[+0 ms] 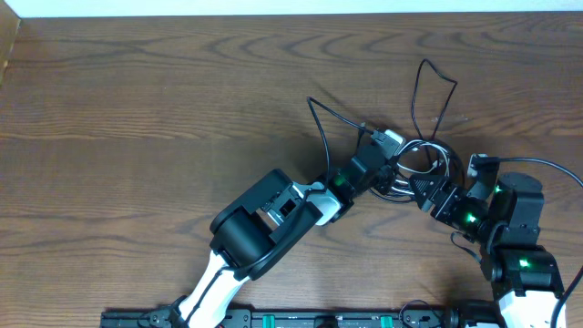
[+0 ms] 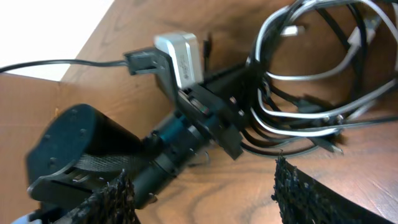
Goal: Untangle cables
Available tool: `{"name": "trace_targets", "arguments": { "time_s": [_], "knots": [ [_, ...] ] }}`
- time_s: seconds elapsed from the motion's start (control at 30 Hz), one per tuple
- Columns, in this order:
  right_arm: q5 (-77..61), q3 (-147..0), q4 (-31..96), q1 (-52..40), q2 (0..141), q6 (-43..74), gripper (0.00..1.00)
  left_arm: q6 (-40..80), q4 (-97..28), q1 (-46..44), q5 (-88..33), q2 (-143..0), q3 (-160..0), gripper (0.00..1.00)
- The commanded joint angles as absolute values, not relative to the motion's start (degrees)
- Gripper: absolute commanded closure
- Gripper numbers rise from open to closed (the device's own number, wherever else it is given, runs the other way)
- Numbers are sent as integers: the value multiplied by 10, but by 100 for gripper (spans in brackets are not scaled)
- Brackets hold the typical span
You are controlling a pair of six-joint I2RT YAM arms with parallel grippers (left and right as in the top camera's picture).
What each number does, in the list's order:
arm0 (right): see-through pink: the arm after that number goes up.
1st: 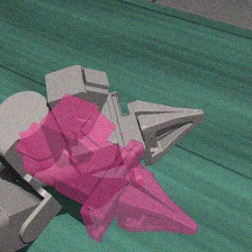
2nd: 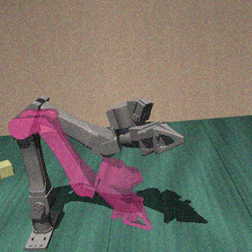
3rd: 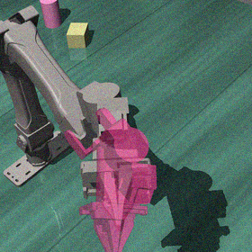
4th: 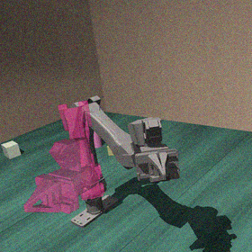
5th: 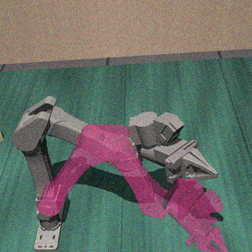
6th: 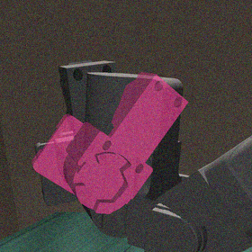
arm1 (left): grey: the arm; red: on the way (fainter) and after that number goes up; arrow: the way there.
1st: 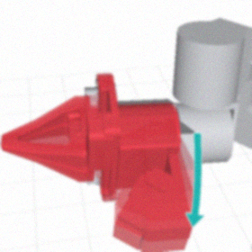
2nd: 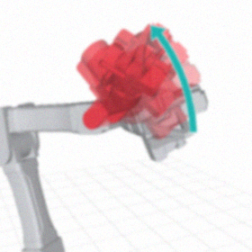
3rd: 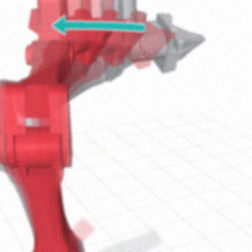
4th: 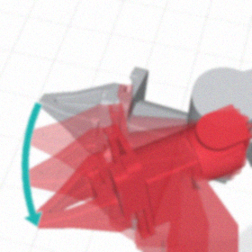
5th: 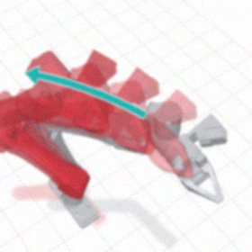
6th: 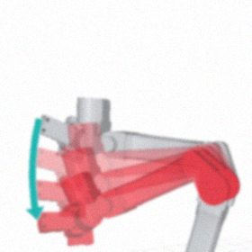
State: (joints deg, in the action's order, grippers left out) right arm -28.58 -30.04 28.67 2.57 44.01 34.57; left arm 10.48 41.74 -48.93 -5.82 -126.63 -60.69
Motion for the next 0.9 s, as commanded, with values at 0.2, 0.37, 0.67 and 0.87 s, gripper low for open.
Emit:
{"name": "trace_targets", "arguments": {
  "time_s": [0.2, 0.37, 0.67, 0.87],
  "knots": [
    [-271, -303, 305, 28, 438, 329, 31, 95, 201, -489, -53, -1151, -591, 92],
    [-271, -303, 306, 28, 438, 329, 31, 94, 100, -483, -53, -1051, -591, 92],
    [-271, -303, 305, 28, 438, 333, 31, 95, 28, -448, -53, -959, -591, 92],
    [-271, -303, 304, 28, 438, 362, 30, 97, 15, -431, -53, -915, -591, 92]
  ]
}}
